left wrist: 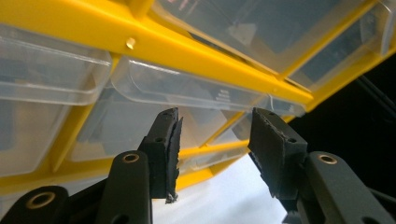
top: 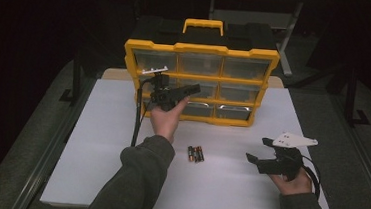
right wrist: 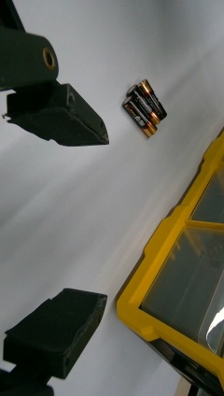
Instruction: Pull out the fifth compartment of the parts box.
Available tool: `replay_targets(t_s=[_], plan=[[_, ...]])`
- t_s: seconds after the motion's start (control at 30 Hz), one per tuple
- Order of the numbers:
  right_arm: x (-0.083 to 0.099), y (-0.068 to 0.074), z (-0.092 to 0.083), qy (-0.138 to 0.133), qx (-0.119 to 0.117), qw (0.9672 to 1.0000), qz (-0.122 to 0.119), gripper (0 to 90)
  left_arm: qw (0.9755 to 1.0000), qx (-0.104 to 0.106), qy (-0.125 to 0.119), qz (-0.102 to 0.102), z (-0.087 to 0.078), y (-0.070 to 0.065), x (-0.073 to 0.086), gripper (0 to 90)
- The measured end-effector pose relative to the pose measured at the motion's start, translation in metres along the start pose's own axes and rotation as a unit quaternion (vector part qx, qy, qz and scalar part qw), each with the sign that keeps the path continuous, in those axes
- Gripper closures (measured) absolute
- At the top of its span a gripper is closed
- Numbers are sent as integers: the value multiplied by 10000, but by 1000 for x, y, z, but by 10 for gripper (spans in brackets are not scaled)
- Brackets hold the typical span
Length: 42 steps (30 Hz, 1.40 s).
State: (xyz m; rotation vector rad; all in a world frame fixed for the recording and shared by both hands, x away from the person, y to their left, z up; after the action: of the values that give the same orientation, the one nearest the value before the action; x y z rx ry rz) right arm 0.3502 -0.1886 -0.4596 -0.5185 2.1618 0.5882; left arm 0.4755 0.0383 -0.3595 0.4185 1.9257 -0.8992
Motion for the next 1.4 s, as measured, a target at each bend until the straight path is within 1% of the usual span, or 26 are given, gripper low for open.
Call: replay_targets(t_s=[0.07, 0.13, 0.17, 0.2, 0.23, 0.27, 0.33, 0.37, 0.4, 0.47, 0.6, 0.63, 0.67, 0.7, 0.73, 0.8, 0.83, 0.87, 0.9, 1.03, 1.07, 1.23, 1.3, 1.4], plan=[[0, 0, -1, -11, -11, 10000, -17, 183, 10000, 20, -23, -81, 2, 1, 1, 544], [0, -1, -1, -16, -17, 10000, -25, 183, 9999, -13, -14, -99, 5, 2, 3, 577], [0, -1, -1, -8, -17, 10000, -28, 183, 9999, 26, -21, -146, 6, 1, 3, 577], [0, 0, -1, -6, -15, 10000, -20, 184, 9996, 87, -75, -245, 7, 1, 3, 594], [0, 0, -1, -6, -15, 10000, -20, 184, 9996, 87, -75, -245, 7, 1, 3, 608], [1, 1, -1, -3, -14, 10000, -28, 190, 9990, 176, -180, -365, 8, -1, 1, 620], [1, 1, -1, -3, -17, 10000, -33, 192, 9989, 170, -179, -398, 8, -1, 0, 638], [1, 1, -1, -5, -15, 10000, -16, 193, 9989, 147, -208, -391, 8, 0, 0, 662], [0, 0, -2, -15, -21, 10000, -17, 193, 9987, 121, -222, -448, 8, 0, -1, 684], [0, 1, -2, -20, -18, 10000, -16, 195, 9987, 87, -234, -447, 8, 0, 0, 691], [1, 2, -1, 11, -21, 10000, -8, 197, 9980, 85, -300, -550, 9, -1, -1, 716], [1, 2, -1, 10, -22, 10000, -26, 197, 9980, 85, -300, -550, 9, -1, -1, 718], [1, 2, -1, 10, -22, 10000, -26, 197, 9980, 48, -295, -556, 9, 0, 0, 718], [1, 2, -1, 8, -22, 10000, -7, 197, 9975, -9, -399, -579, 9, -2, 0, 721], [1, 1, -1, -1, -22, 10000, -1, 197, 9975, -58, -433, -561, 10, -2, 1, 723], [1, 1, -2, -11, -26, 10000, -5, 196, 9974, -77, -452, -564, 10, -2, 1, 728], [1, 1, -2, -19, -28, 10000, 12, 196, 9968, -75, -521, -603, 10, -3, 1, 731], [0, 0, -2, -28, -28, 10000, 8, 196, 9968, -75, -521, -603, 10, -3, 1, 733], [1, 1, -2, -24, -29, 10000, 10, 196, 9965, -57, -536, -645, 10, -3, 1, 737], [1, 1, -2, -9, -29, 10000, 1, 196, 9964, -44, -536, -662, 10, -3, 2, 747], [1, 0, -2, -4, -25, 10000, 15, 196, 9958, -17, -577, -712, 10, -4, 2, 752], [1, -1, -2, -16, -32, 10000, 1, 193, 9954, -5, -637, -710, 10, -5, 3, 772], [2, -1, -2, -7, -28, 10000, -5, 192, 9943, 41, -691, -809, 8, -5, 3, 782], [2, -1, -2, -7, -23, 10000, -15, 191, 9940, 38, -701, -844, 7, -4, 4, 793]])
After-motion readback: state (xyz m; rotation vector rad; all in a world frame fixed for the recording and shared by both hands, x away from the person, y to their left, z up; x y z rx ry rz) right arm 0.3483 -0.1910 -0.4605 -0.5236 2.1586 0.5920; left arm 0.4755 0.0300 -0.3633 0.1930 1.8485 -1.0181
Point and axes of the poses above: each handheld gripper's, and its own axes: z roughly forward along the jaws, x roughly out of its underside, y roughly to its left, the point moved 10 cm from there along z, roughly forward along the jaws, and after that the axes turned 15 degrees about z, right-handed, at the moved point
